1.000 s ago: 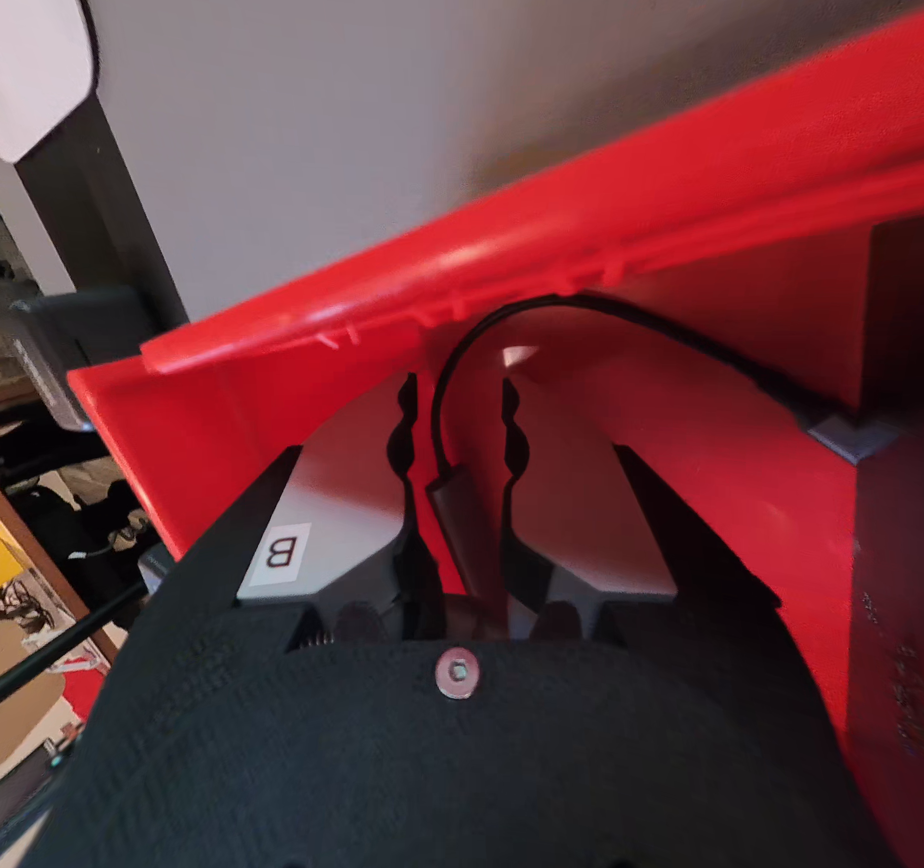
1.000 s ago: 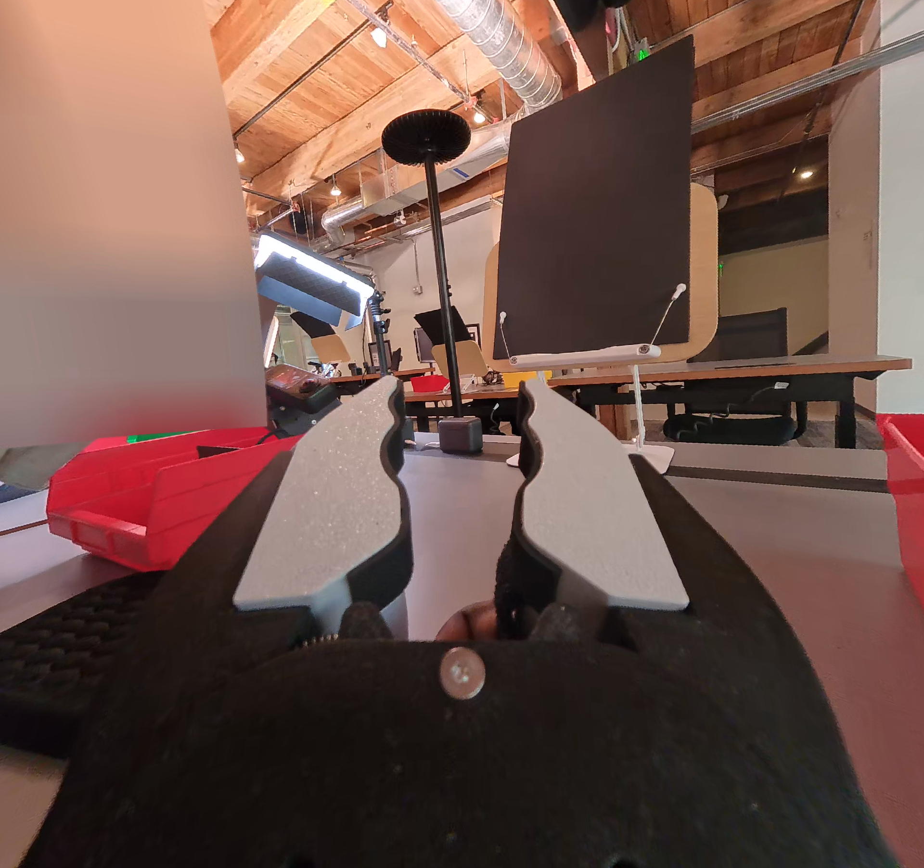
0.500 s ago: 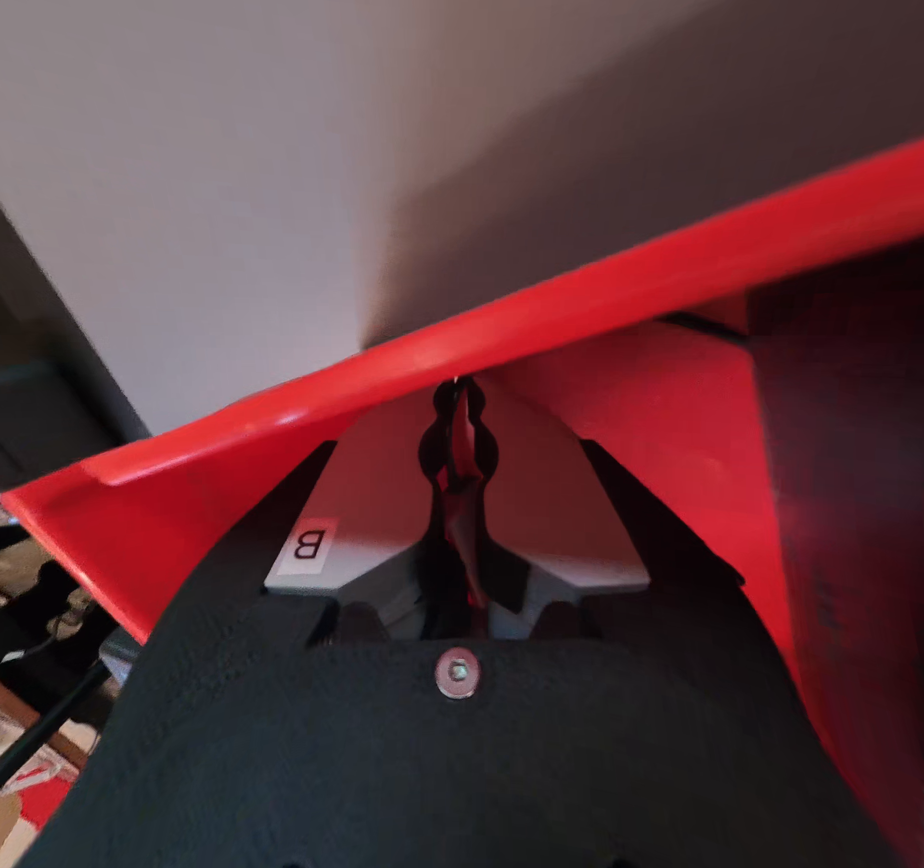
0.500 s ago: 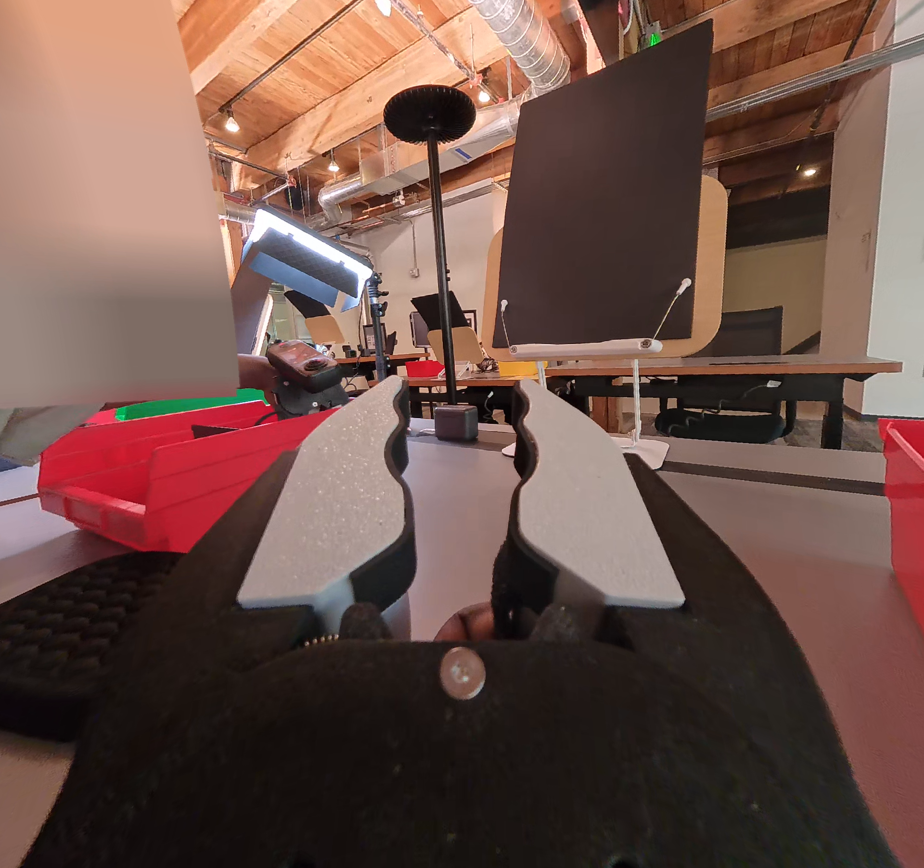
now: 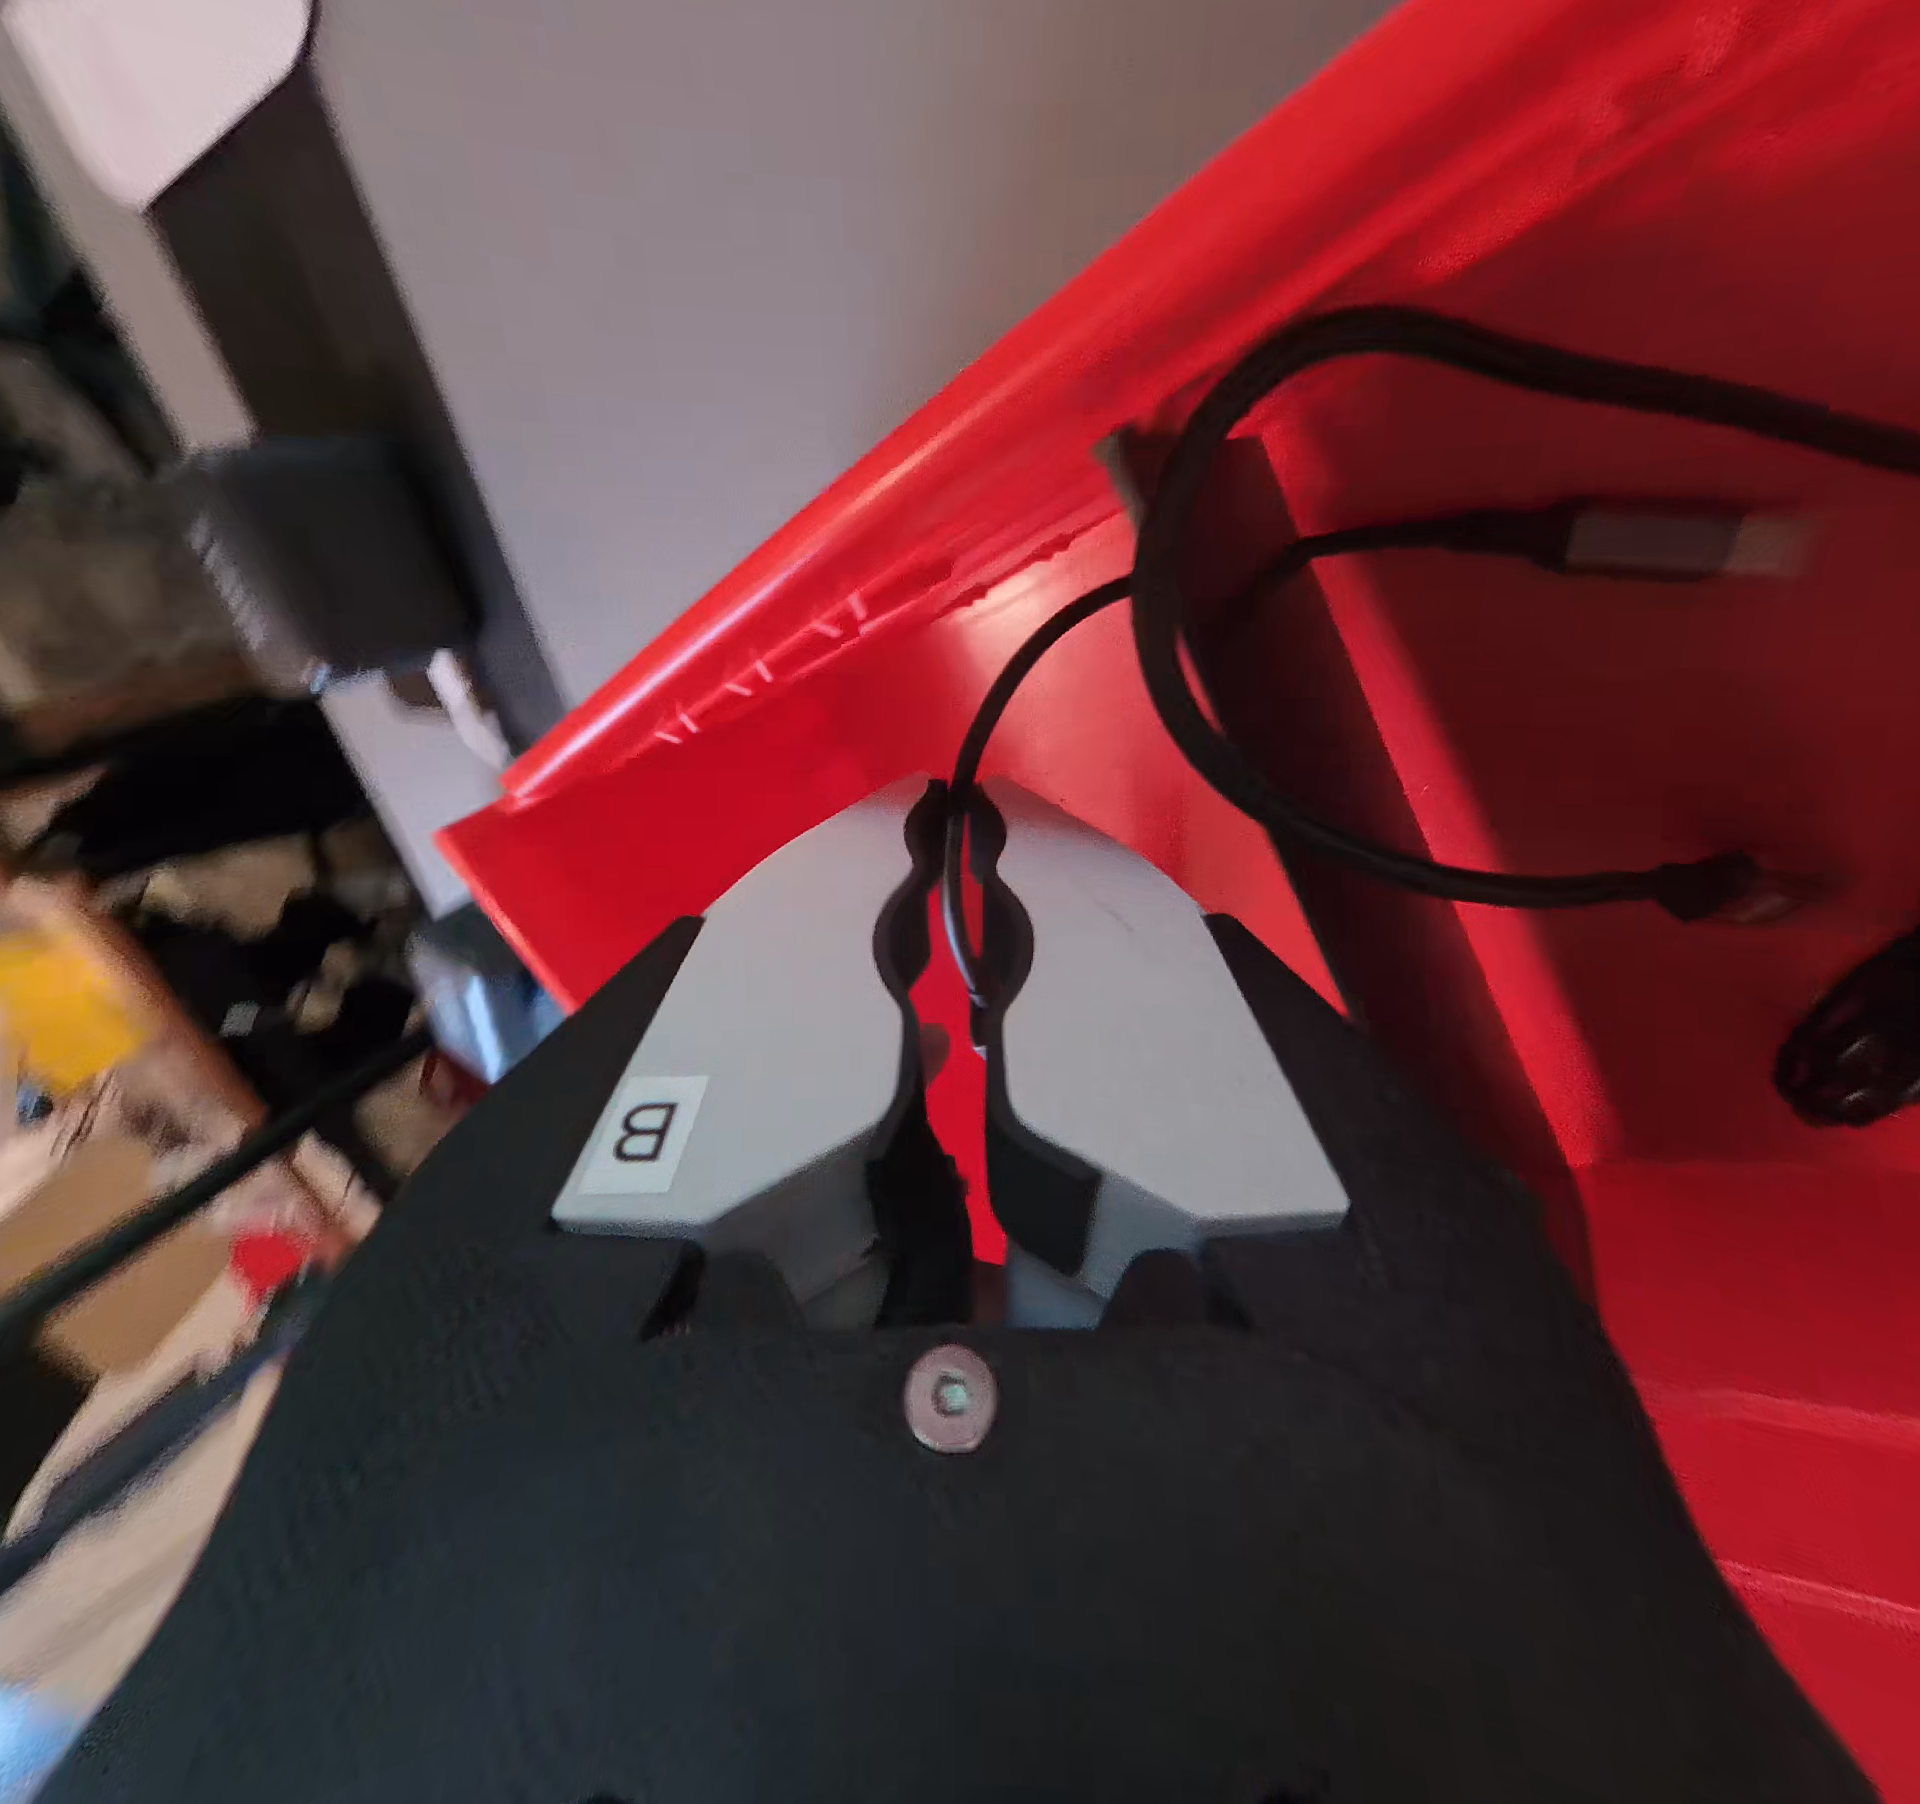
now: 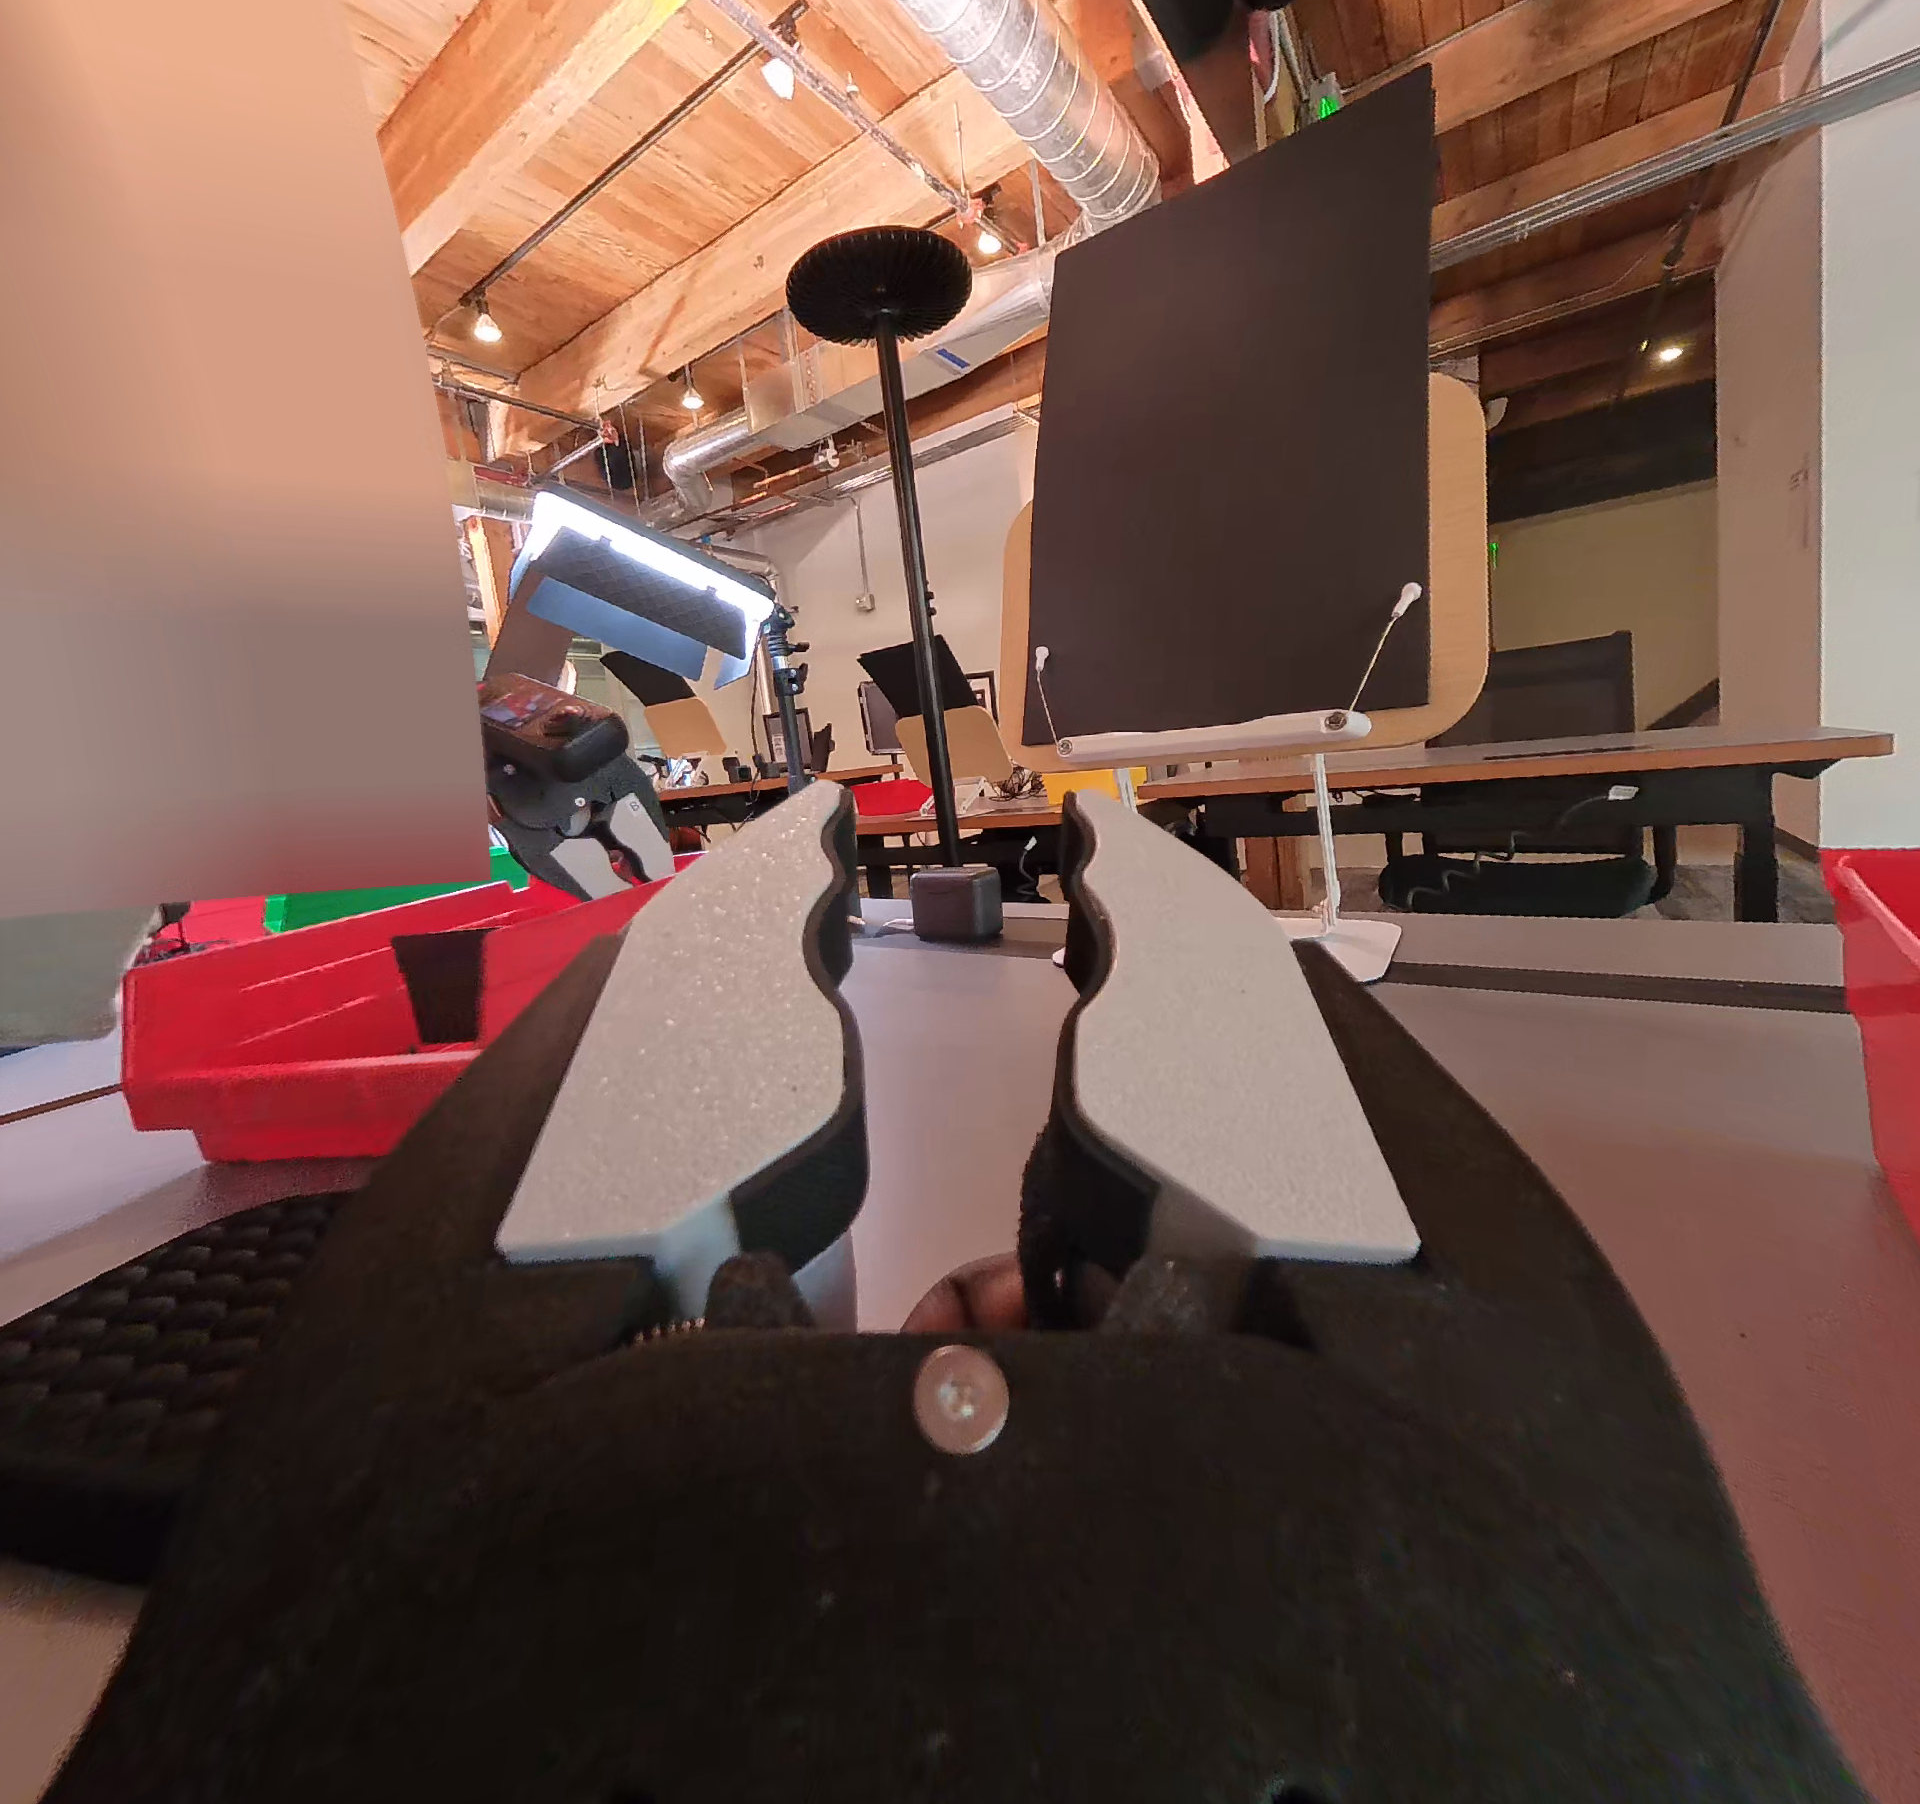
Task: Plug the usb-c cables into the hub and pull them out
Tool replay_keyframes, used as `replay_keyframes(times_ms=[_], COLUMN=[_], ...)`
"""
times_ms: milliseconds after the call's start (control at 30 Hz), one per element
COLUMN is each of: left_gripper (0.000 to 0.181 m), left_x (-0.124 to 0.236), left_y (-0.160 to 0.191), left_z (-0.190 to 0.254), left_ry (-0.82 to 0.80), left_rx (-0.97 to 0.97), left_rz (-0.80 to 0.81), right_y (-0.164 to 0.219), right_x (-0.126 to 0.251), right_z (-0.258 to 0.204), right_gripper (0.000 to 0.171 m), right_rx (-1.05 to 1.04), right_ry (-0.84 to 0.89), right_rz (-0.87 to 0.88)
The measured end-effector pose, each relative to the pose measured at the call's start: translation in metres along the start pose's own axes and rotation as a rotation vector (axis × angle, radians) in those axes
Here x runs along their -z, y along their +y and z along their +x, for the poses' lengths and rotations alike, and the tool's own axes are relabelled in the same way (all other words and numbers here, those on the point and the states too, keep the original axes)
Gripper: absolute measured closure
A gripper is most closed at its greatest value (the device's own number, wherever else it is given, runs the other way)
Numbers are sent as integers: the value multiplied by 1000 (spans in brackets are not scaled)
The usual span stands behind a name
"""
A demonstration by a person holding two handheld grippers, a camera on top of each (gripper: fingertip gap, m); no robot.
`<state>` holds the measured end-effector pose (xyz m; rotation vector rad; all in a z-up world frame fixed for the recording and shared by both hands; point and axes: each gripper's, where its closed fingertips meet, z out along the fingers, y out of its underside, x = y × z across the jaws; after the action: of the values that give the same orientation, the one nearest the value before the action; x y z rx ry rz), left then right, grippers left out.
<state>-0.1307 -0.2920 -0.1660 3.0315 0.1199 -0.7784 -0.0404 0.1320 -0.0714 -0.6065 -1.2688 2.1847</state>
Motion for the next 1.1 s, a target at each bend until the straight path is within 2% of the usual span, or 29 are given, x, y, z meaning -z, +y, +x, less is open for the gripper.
replay_keyframes(times_ms=[133, 233, 367, 467, 533, 600, 700, 800, 833, 900, 1000, 1067, 1100], left_gripper=[177, 176, 177, 177, 177, 176, 177, 177, 177, 177, 177, 177, 181], left_x=[8, 11, 15, 20, 15, 15, 13, 12, 12, 11, 9, -3, -5], left_y=[36, 36, 42, 48, 48, 46, 41, 37, 37, 41, 69, 81, 92], left_z=[-24, -23, -14, -16, -15, -17, -16, -13, -13, -10, -16, -9, -10], left_ry=[-330, -464, -476, -517, -518, -522, -493, -466, -459, -440, -482, -426, -458], left_rx=[128, 286, 462, 544, 550, 568, 586, 588, 585, 581, 553, 602, 598], left_rz=[-253, -193, -120, -112, -107, -93, -59, -45, -45, -63, -174, -211, -265], right_y=[0, 14, 35, 55, 77, 104, 152, 199, 213, 227, 224, 222, 220], right_x=[-1, -22, -59, -84, -100, -123, -169, -195, -196, -190, -186, -179, -176], right_z=[-1, -31, -94, -115, -135, -144, -139, -151, -155, -166, -162, -164, -163], right_gripper=[138, 144, 135, 133, 125, 120, 120, 120, 122, 164, 166, 167, 167], right_rx=[-4, -96, -122, -99, -65, 56, 213, 131, 141, 180, 321, 287, 266], right_ry=[2, -143, -406, -427, -496, -521, -448, -453, -459, -489, -437, -444, -447], right_rz=[1, -112, -350, -527, -688, -806, -895, -1005, -1049, -1068, -1026, -1034, -1031])
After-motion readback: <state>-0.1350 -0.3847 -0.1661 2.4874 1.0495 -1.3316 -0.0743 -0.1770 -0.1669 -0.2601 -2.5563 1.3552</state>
